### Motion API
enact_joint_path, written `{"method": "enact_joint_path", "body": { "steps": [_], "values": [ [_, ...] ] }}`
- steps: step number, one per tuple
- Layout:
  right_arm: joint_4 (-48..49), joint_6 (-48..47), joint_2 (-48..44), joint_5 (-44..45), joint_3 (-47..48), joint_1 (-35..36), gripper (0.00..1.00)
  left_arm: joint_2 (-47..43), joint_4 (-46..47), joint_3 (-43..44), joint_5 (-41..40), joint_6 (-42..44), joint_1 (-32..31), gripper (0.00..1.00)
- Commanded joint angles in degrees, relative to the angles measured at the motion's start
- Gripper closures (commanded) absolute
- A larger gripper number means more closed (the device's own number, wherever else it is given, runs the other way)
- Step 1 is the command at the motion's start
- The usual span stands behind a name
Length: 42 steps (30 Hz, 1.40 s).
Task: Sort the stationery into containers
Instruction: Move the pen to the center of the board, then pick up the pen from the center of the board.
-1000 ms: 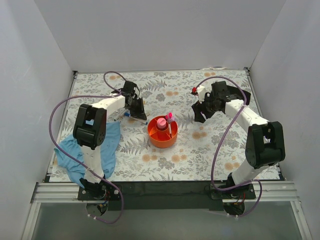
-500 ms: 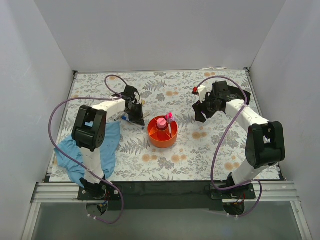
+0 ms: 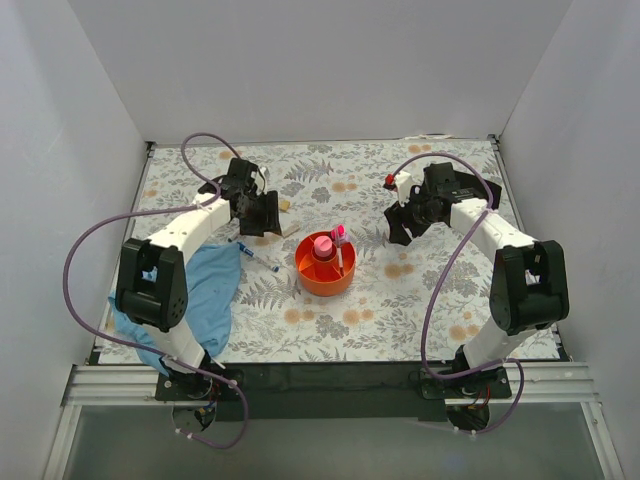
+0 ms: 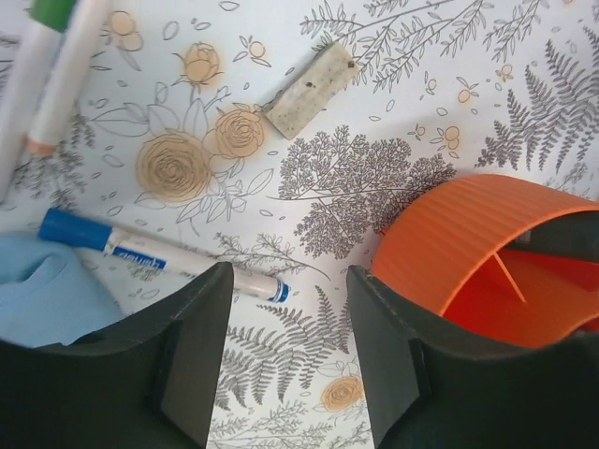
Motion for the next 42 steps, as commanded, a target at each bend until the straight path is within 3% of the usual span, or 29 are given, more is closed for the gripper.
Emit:
{"method": "enact_joint_path", "body": {
  "steps": [1, 2, 6, 10, 14, 19, 21, 29, 36, 42],
  "values": [
    [2.44, 0.36, 0.24, -1.78, 0.23, -0.36, 0.28, -5.22, -6.09, 0.65, -5.83, -3.56, 0.05, 0.48],
    [2.53, 0.63, 0.24, -1.95, 0.06, -0.45, 0.28, -4.61, -6.19, 0.04, -6.1, -4.18, 0.05, 0.48],
    [2.44, 0.63, -0.54, -1.96, -0.38, -0.45, 0.28, -3.29, -7.15, -1.2, -8.92, -7.26, 0.05, 0.65],
    [2.27, 0.28, -1.34, -1.69, -1.26, -0.62, 0.28, -2.76, -7.77, -2.87, -9.45, -9.54, 0.05, 0.7],
    [2.26, 0.19, -1.69, -2.13, -2.4, -0.8, 0.28, -2.32, -7.86, -4.71, -10.06, -10.51, 0.05, 0.67],
    [2.18, 0.28, -1.78, -2.13, -2.67, -0.89, 0.28, 0.13, -7.16, -5.42, -10.06, -11.39, 0.23, 0.5],
    [2.09, 0.28, -1.69, -2.13, -2.58, -0.89, 0.28, 1.19, -6.63, -5.16, -9.89, -11.57, 0.75, 0.5],
    [2.18, 0.36, -0.99, -2.22, -2.5, -1.24, 0.28, 7.6, -5.75, -2.17, -10.06, -12.01, 2.16, 0.53],
    [2.18, 0.45, -0.37, -2.4, -2.67, -1.5, 0.28, 10.42, -2.5, -0.24, -6.19, -6.48, 2.16, 0.71],
    [2.18, 0.8, 0.42, -3.01, -2.23, -1.59, 0.28, 13.84, -1.53, 0.12, -10.06, -1.64, 2.07, 0.61]
  ]
}}
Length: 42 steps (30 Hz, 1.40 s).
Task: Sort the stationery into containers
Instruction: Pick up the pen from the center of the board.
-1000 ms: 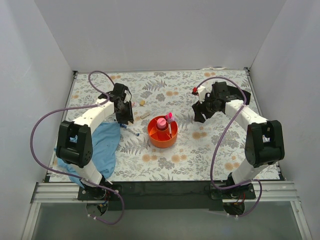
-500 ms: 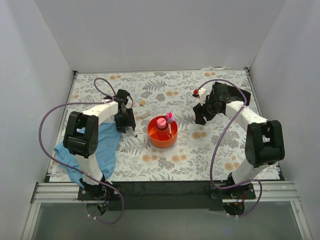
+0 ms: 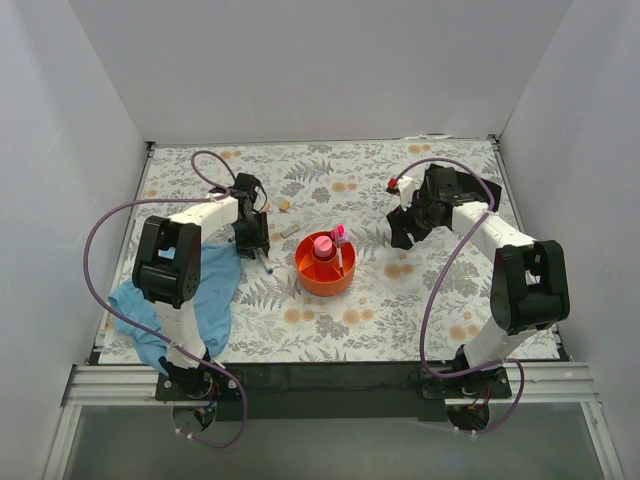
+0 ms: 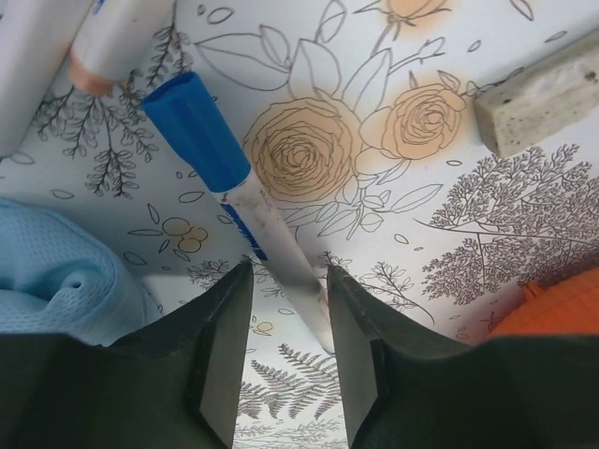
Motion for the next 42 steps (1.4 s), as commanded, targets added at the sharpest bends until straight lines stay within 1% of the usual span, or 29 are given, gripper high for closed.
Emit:
{"method": "enact_joint_path", "body": {
  "steps": [1, 8, 14, 17, 19, 24, 26, 28, 29, 30, 34, 35, 37, 38, 42],
  "values": [
    [0.78, 0.61, 0.51, -1.61, 0.65, -0.41, 0.28, 4.08, 3.71, 0.73, -4.5, 4.7, 0.0, 0.6],
    [0.86, 0.52, 0.69, -1.61, 0.57, -0.67, 0.28, 6.98, 5.56, 1.78, -8.64, 6.81, -0.44, 0.59],
    [1.13, 0.52, -0.1, -2.05, -1.19, -0.85, 0.28, 7.33, 7.05, 1.17, -8.91, 8.92, -2.02, 0.63],
    [1.13, 0.69, -0.37, -2.31, -1.81, -0.94, 0.28, 7.33, 7.49, 0.47, -7.07, 11.03, -3.43, 0.72],
    [1.04, 0.78, -0.37, -2.14, -1.72, -0.94, 0.28, 7.07, 7.76, -0.15, -5.49, 12.08, -4.48, 0.81],
    [0.43, 0.87, -0.02, -1.61, -0.67, -1.03, 0.29, 4.53, 9.51, -3.57, -4.52, 13.14, -5.8, 0.91],
    [0.08, 0.87, 0.07, -1.35, -0.14, -0.94, 0.28, 3.03, 10.57, -5.33, -3.56, 13.75, -6.07, 0.99],
    [-0.36, 1.05, 0.07, -1.09, 0.47, -1.03, 0.29, 1.8, 12.32, -7.79, -3.2, 14.02, -6.07, 1.0],
    [-0.8, 1.05, -0.02, -1.0, 0.74, -1.03, 0.29, 1.1, 12.76, -8.41, -1.38, 14.11, -6.07, 1.0],
    [-1.24, 1.05, -0.11, -0.82, 1.09, -1.03, 0.29, 0.22, 13.9, -9.11, -1.1, 14.11, -6.07, 1.0],
    [-2.12, 1.05, -1.77, 1.37, 1.88, -1.03, 0.3, -9.78, 16.02, -8.86, 0.57, 14.11, -6.07, 1.0],
    [-2.38, 0.87, -2.73, 1.64, 1.62, -1.03, 0.3, -15.03, 16.54, -8.68, 1.19, 14.28, -6.07, 1.0],
    [-2.82, 0.78, -3.62, 2.69, 1.18, -1.03, 0.3, -19.8, 19.35, -9.02, 2.95, 14.46, -6.07, 1.0],
    [-2.83, 0.78, -4.49, 2.87, 0.92, -1.03, 0.3, -24.26, 20.84, -9.38, 3.38, 14.46, -6.16, 1.0],
    [-3.35, 0.7, -6.52, 4.01, -0.57, -0.94, 0.3, -31.58, 29.89, -12.1, 6.36, 13.49, -6.33, 1.0]
  ]
}}
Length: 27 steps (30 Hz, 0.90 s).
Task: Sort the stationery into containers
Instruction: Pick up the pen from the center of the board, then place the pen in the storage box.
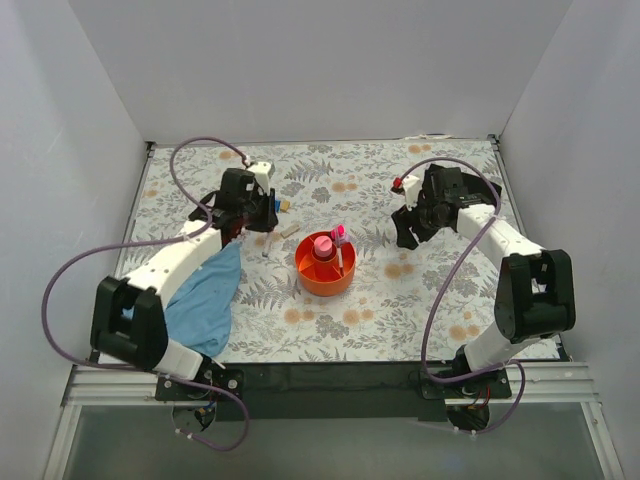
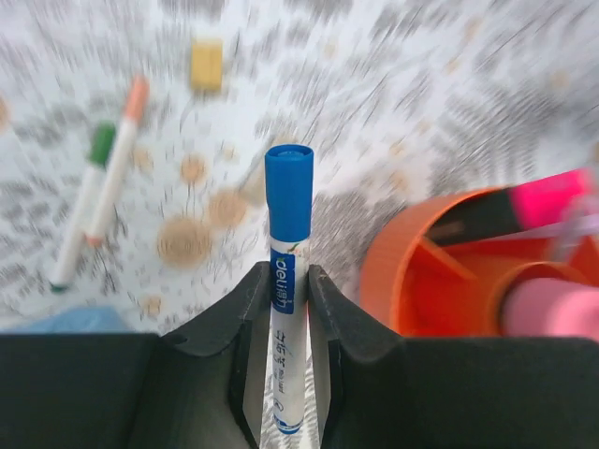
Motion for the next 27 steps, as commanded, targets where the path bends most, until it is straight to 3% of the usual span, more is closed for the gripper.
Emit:
{"method": "enact_joint_path", "body": {
  "steps": [1, 6, 12, 27],
  "values": [
    [-1.56, -0.18, -4.23, 2.02, -0.25, -0.24, 0.3, -10.66, 11.87, -1.57, 5.74, -1.21, -0.12, 1.0],
    [-2.18, -0.8, -6.6, 3.87, -1.3, -0.24, 0.31, -15.76, 26.61, -11.74, 18.12, -2.71, -0.21, 1.0],
    [-2.09, 0.17, -9.41, 6.6, -1.83, -0.33, 0.31, -16.74, 46.13, -20.63, 16.83, -3.85, -3.02, 1.0],
    [-4.2, 0.44, -15.66, 8.71, -7.63, -0.24, 0.31, -9.8, 53.19, -21.43, 16.74, -10.18, -4.34, 1.0]
  ]
}}
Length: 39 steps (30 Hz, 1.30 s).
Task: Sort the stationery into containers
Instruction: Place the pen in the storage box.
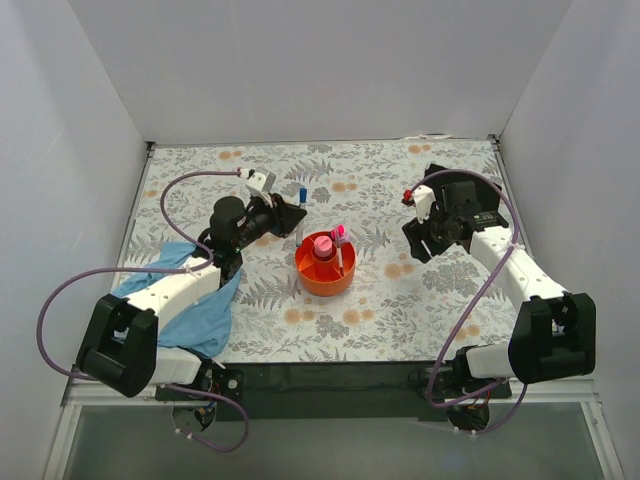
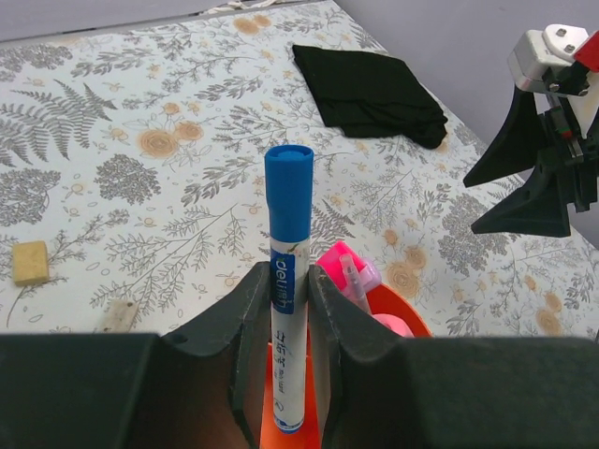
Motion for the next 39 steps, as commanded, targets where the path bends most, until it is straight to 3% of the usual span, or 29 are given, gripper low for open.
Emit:
{"method": "enact_joint_path", "body": {
  "steps": [1, 23, 28, 39],
  "values": [
    [-0.51, -0.2, -1.19, 0.86, 0.54, -0.33, 0.31, 2.84, 3.46, -0.14, 0.24, -2.27, -0.65, 1.0],
    [-0.68, -0.2, 1.45, 0.07, 0.81, -0.33, 0.31, 6.98, 6.63, -5.16, -1.52, -5.88, -2.32, 1.0],
    [-0.59, -0.2, 1.19, 0.07, 0.46, -0.33, 0.31, 7.15, 6.28, -5.42, -2.14, -5.97, -2.58, 0.88],
    [-0.51, -0.2, 0.66, 0.07, -0.07, -0.33, 0.3, 7.68, 4.61, -5.07, -3.9, -5.7, -3.02, 0.78]
  ]
}}
